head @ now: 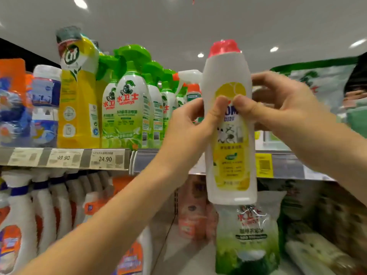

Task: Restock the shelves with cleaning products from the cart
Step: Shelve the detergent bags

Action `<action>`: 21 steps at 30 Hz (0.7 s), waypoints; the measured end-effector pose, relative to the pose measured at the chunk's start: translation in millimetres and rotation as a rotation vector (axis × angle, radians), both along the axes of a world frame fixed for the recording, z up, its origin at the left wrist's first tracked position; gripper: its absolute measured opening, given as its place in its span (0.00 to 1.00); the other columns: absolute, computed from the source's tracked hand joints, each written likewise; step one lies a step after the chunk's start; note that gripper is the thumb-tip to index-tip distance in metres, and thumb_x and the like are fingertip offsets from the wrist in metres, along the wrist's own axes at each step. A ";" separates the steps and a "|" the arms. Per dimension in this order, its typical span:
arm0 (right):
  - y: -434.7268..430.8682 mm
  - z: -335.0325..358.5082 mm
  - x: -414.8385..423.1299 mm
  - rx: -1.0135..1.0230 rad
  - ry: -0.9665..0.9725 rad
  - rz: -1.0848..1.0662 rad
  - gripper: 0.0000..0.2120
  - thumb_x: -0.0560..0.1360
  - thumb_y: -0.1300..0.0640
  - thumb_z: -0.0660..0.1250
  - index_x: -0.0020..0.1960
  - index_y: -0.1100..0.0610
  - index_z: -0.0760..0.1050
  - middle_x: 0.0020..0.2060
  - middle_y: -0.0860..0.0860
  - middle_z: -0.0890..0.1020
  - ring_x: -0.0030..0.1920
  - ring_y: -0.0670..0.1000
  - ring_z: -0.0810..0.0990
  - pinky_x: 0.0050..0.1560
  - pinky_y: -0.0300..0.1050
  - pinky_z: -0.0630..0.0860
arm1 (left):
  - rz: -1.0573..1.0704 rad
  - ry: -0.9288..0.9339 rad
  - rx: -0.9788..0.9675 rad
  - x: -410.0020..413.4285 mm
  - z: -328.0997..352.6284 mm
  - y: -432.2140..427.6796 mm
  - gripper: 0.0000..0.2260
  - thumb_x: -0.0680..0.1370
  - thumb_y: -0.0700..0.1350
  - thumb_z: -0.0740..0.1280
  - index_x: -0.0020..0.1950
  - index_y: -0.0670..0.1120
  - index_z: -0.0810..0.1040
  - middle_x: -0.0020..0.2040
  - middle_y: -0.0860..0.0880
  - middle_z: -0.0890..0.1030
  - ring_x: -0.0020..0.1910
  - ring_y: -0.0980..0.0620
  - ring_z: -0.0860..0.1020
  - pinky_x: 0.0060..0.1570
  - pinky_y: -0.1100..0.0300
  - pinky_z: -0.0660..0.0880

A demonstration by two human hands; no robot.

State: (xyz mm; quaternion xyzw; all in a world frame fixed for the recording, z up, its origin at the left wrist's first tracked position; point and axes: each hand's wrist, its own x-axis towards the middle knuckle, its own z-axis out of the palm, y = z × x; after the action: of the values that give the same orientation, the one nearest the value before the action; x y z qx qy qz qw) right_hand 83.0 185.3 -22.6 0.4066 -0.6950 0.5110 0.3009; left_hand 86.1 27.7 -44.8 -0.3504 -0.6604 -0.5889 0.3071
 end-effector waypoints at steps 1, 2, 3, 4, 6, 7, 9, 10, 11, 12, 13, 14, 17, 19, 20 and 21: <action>1.5 15.3 -4.3 0.017 -0.006 -0.025 0.23 0.69 0.49 0.68 0.61 0.56 0.72 0.46 0.53 0.84 0.43 0.49 0.85 0.40 0.43 0.82 | 0.010 -0.006 -0.019 -8.4 12.8 1.2 0.14 0.79 0.50 0.62 0.55 0.41 0.79 0.51 0.42 0.83 0.49 0.48 0.83 0.47 0.54 0.82; 3.6 29.9 -8.0 0.032 -0.007 -0.043 0.22 0.71 0.51 0.68 0.62 0.57 0.71 0.46 0.55 0.83 0.43 0.49 0.85 0.39 0.43 0.81 | 0.011 -0.007 -0.032 -16.9 26.1 2.6 0.14 0.80 0.49 0.61 0.56 0.41 0.78 0.51 0.43 0.83 0.50 0.48 0.83 0.49 0.53 0.81; 5.9 43.9 -11.7 0.048 -0.005 -0.063 0.20 0.73 0.54 0.68 0.63 0.58 0.70 0.47 0.56 0.83 0.42 0.49 0.85 0.38 0.42 0.81 | 0.010 0.004 -0.041 -25.3 39.8 4.6 0.14 0.80 0.49 0.61 0.56 0.41 0.78 0.51 0.43 0.83 0.50 0.48 0.83 0.49 0.52 0.81; 8.6 56.5 -16.3 0.066 -0.007 -0.090 0.18 0.75 0.56 0.67 0.63 0.59 0.69 0.48 0.57 0.83 0.42 0.49 0.85 0.38 0.42 0.81 | 0.012 0.021 -0.048 -33.3 53.1 7.2 0.13 0.80 0.49 0.61 0.56 0.41 0.77 0.51 0.43 0.83 0.50 0.48 0.83 0.49 0.52 0.81; 15.1 79.3 -27.1 0.097 -0.030 -0.155 0.17 0.77 0.57 0.66 0.64 0.60 0.68 0.49 0.58 0.83 0.43 0.51 0.85 0.41 0.46 0.82 | 0.020 0.031 -0.069 -49.6 76.8 14.7 0.14 0.81 0.50 0.61 0.58 0.41 0.77 0.53 0.44 0.83 0.51 0.48 0.83 0.48 0.50 0.81; 19.0 89.8 -32.7 0.108 -0.050 -0.184 0.18 0.77 0.56 0.66 0.64 0.60 0.68 0.49 0.58 0.83 0.44 0.52 0.84 0.44 0.47 0.83 | 0.017 0.015 -0.080 -57.7 86.8 19.1 0.14 0.81 0.50 0.61 0.58 0.41 0.77 0.53 0.44 0.83 0.51 0.48 0.83 0.48 0.51 0.81; 27.3 106.3 -43.2 0.115 -0.103 -0.226 0.20 0.75 0.55 0.67 0.64 0.59 0.69 0.47 0.56 0.83 0.44 0.52 0.85 0.47 0.47 0.82 | -0.015 -0.038 -0.097 -74.0 101.9 29.1 0.14 0.81 0.51 0.61 0.57 0.42 0.77 0.53 0.44 0.83 0.49 0.49 0.83 0.44 0.55 0.82; 31.6 111.7 -49.1 0.119 -0.123 -0.239 0.20 0.75 0.54 0.67 0.65 0.58 0.69 0.46 0.55 0.83 0.43 0.51 0.85 0.47 0.46 0.82 | -0.035 -0.062 -0.100 -82.1 107.4 33.7 0.13 0.81 0.51 0.61 0.56 0.42 0.77 0.52 0.45 0.83 0.48 0.50 0.83 0.40 0.57 0.82; 36.0 115.6 -56.1 0.124 -0.136 -0.252 0.20 0.75 0.54 0.67 0.65 0.57 0.69 0.46 0.55 0.84 0.43 0.51 0.85 0.46 0.45 0.81 | -0.047 -0.075 -0.107 -90.4 111.9 38.1 0.12 0.81 0.51 0.61 0.55 0.43 0.77 0.51 0.46 0.83 0.46 0.51 0.83 0.38 0.58 0.82; 40.2 118.4 -63.9 0.130 -0.149 -0.265 0.20 0.75 0.55 0.67 0.65 0.57 0.69 0.46 0.54 0.84 0.43 0.51 0.85 0.45 0.44 0.81 | -0.049 -0.083 -0.118 -98.7 114.9 41.8 0.11 0.80 0.50 0.62 0.54 0.44 0.76 0.50 0.47 0.83 0.46 0.52 0.83 0.37 0.58 0.82; 44.6 119.5 -71.9 0.144 -0.169 -0.278 0.20 0.75 0.55 0.68 0.65 0.57 0.69 0.47 0.54 0.84 0.44 0.51 0.85 0.46 0.45 0.81 | -0.048 -0.097 -0.134 -107.0 115.6 45.5 0.10 0.80 0.50 0.62 0.53 0.44 0.76 0.49 0.47 0.83 0.45 0.52 0.83 0.38 0.58 0.82; 49.4 119.5 -80.2 0.167 -0.194 -0.290 0.20 0.75 0.56 0.68 0.64 0.58 0.70 0.47 0.55 0.84 0.44 0.52 0.85 0.49 0.47 0.81 | -0.048 -0.120 -0.157 -115.9 114.7 48.7 0.11 0.80 0.50 0.62 0.53 0.44 0.76 0.49 0.46 0.83 0.45 0.52 0.83 0.38 0.57 0.82; 65.5 112.4 -101.7 0.292 -0.253 -0.349 0.14 0.74 0.57 0.70 0.58 0.56 0.75 0.46 0.53 0.85 0.47 0.52 0.84 0.58 0.52 0.78 | -0.033 -0.203 -0.272 -140.2 104.9 57.8 0.11 0.80 0.50 0.63 0.54 0.43 0.76 0.49 0.46 0.84 0.42 0.54 0.83 0.37 0.58 0.81; 73.8 106.8 -112.3 0.363 -0.273 -0.383 0.16 0.73 0.56 0.70 0.60 0.56 0.74 0.48 0.52 0.85 0.49 0.52 0.84 0.59 0.53 0.77 | -0.017 -0.234 -0.344 -152.2 100.6 61.7 0.09 0.78 0.51 0.66 0.51 0.46 0.76 0.47 0.48 0.84 0.41 0.55 0.84 0.36 0.59 0.81; 76.6 105.3 -116.4 0.378 -0.286 -0.389 0.19 0.73 0.56 0.71 0.62 0.56 0.73 0.49 0.52 0.85 0.49 0.52 0.84 0.59 0.53 0.77 | -0.011 -0.236 -0.367 -156.5 100.2 62.7 0.08 0.77 0.50 0.67 0.50 0.47 0.76 0.46 0.49 0.84 0.41 0.56 0.84 0.35 0.60 0.81; 78.8 105.2 -119.8 0.386 -0.298 -0.392 0.20 0.73 0.56 0.71 0.63 0.56 0.73 0.49 0.51 0.85 0.49 0.51 0.84 0.59 0.52 0.77 | -0.006 -0.231 -0.389 -159.1 100.7 63.2 0.06 0.76 0.49 0.68 0.49 0.48 0.76 0.46 0.50 0.84 0.40 0.56 0.84 0.35 0.60 0.80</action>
State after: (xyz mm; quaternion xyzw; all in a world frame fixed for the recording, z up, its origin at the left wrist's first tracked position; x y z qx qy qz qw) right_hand -36.8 264.1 82.6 0.2348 -0.8808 0.3559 0.2059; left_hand -73.0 90.9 56.0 -0.3351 -0.7913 -0.4875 0.1542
